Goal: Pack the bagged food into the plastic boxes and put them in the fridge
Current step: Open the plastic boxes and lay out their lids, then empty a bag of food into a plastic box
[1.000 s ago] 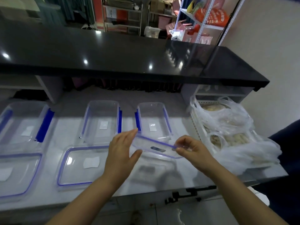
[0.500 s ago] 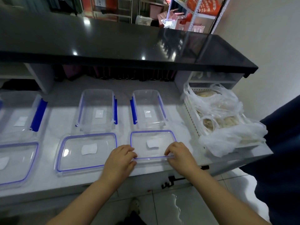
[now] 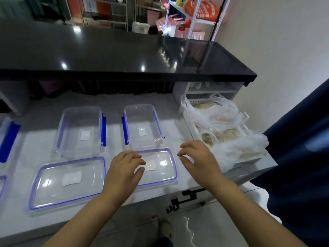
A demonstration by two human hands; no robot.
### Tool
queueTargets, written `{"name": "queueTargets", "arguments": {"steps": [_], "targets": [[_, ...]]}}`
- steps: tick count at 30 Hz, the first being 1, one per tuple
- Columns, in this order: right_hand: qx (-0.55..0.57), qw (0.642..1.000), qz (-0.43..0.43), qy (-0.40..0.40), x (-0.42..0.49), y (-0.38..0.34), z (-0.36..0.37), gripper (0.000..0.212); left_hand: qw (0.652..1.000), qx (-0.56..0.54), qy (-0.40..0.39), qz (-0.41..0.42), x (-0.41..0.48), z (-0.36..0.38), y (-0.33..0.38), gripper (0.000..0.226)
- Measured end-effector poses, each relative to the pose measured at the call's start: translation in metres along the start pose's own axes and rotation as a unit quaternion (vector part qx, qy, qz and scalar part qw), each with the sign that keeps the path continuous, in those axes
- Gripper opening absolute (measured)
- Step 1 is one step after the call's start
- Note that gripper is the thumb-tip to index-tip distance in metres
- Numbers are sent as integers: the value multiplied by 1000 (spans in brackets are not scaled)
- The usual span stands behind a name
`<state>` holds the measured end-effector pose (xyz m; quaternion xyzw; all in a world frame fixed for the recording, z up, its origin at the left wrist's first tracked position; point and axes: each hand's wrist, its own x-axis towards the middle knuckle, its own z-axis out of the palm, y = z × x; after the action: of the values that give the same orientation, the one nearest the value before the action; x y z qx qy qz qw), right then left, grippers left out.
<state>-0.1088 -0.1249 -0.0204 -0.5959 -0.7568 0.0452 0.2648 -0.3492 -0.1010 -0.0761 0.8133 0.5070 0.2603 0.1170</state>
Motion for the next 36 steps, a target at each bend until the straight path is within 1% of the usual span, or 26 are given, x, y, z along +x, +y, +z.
{"name": "queueTargets", "arguments": {"steps": [3, 5, 8, 12, 14, 17, 19, 21, 23, 25, 27, 29, 31, 33, 34, 36], "targets": [[3, 997, 35, 63, 19, 33, -31, 11, 1000, 0, 1, 13, 28, 3, 18, 18], [1, 993, 74, 90, 30, 59, -48, 12, 1000, -8, 6, 24, 50, 9, 31, 12], [-3, 985, 129, 113, 48, 102, -70, 12, 999, -32, 4, 41, 91, 21, 55, 15], [-26, 972, 194, 133, 64, 165, -95, 15, 996, -24, -9, 85, 152, 47, 99, 16], [-45, 960, 252, 112, 72, 192, -104, 23, 995, -21, -18, 98, 185, 59, 121, 21], [-33, 941, 334, 45, 82, 224, -109, 47, 995, -4, -56, 86, 227, 79, 143, 32], [15, 934, 357, 15, 88, 239, -107, 61, 993, 22, -86, 76, 247, 92, 152, 40], [80, 924, 374, -3, 96, 252, -105, 70, 990, 51, -121, 60, 261, 102, 156, 47], [131, 912, 388, -5, 105, 264, -104, 77, 984, 78, -153, 52, 270, 111, 156, 52], [162, 902, 401, 1, 113, 273, -102, 79, 979, 83, -183, 37, 276, 117, 155, 54], [174, 899, 402, 4, 119, 280, -101, 74, 975, 103, -195, 30, 279, 118, 156, 49], [177, 905, 386, 16, 124, 283, -101, 59, 972, 151, -172, 51, 280, 113, 157, 32], [178, 915, 359, 49, 128, 283, -104, 39, 976, 151, -134, 82, 280, 105, 156, 21], [192, 921, 328, 89, 135, 282, -109, 20, 981, 132, -91, 109, 282, 95, 153, 21], [206, 921, 312, 111, 139, 280, -114, 14, 982, 135, -62, 120, 285, 89, 151, 21], [230, 919, 282, 155, 151, 276, -126, 13, 979, 149, 3, 139, 294, 74, 149, 16]]}}
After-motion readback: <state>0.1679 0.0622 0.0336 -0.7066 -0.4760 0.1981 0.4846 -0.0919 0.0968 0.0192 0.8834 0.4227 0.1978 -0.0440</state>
